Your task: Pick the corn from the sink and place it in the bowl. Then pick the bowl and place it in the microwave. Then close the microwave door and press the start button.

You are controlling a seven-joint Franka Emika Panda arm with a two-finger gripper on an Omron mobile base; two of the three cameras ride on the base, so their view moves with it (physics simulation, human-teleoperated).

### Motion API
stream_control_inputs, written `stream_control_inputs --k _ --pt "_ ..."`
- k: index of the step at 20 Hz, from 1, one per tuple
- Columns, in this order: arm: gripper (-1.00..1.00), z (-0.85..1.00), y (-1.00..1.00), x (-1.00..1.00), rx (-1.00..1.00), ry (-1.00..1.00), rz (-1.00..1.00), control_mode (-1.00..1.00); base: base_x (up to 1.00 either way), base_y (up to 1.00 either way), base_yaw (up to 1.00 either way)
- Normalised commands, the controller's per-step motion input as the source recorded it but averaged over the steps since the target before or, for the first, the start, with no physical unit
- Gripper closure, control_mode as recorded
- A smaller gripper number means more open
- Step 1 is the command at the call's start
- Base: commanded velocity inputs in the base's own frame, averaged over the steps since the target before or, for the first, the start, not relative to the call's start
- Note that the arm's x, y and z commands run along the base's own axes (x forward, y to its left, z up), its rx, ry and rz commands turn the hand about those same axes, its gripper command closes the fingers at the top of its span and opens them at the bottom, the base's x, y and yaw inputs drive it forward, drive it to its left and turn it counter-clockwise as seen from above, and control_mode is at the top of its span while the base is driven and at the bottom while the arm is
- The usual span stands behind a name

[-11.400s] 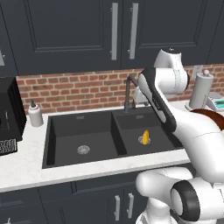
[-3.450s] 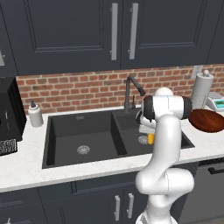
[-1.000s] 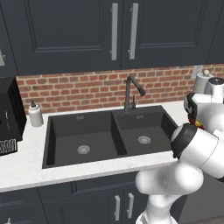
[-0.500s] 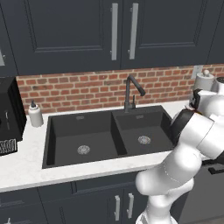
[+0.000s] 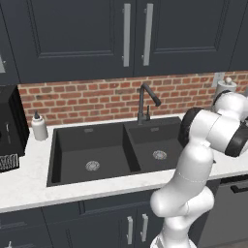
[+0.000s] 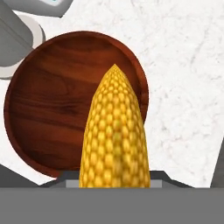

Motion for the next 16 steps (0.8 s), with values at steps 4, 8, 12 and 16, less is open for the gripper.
stream_control_inputs --k 4,8,12,16 --pt "1.0 -0.22 -0.27 0.23 0.04 0.0 0.0 -1.0 0.0 0.0 0.0" --pt "1.0 -0.26 -0.03 0.17 0.01 0.0 0.0 -1.0 0.0 0.0 0.0" --pt "1.0 -0.31 0.0 0.2 0.0 0.0 0.0 -1.0 0.0 0.0 0.0" --pt "1.0 -0.3 0.0 0.17 0.0 0.0 0.0 -1.0 0.0 0.0 0.0"
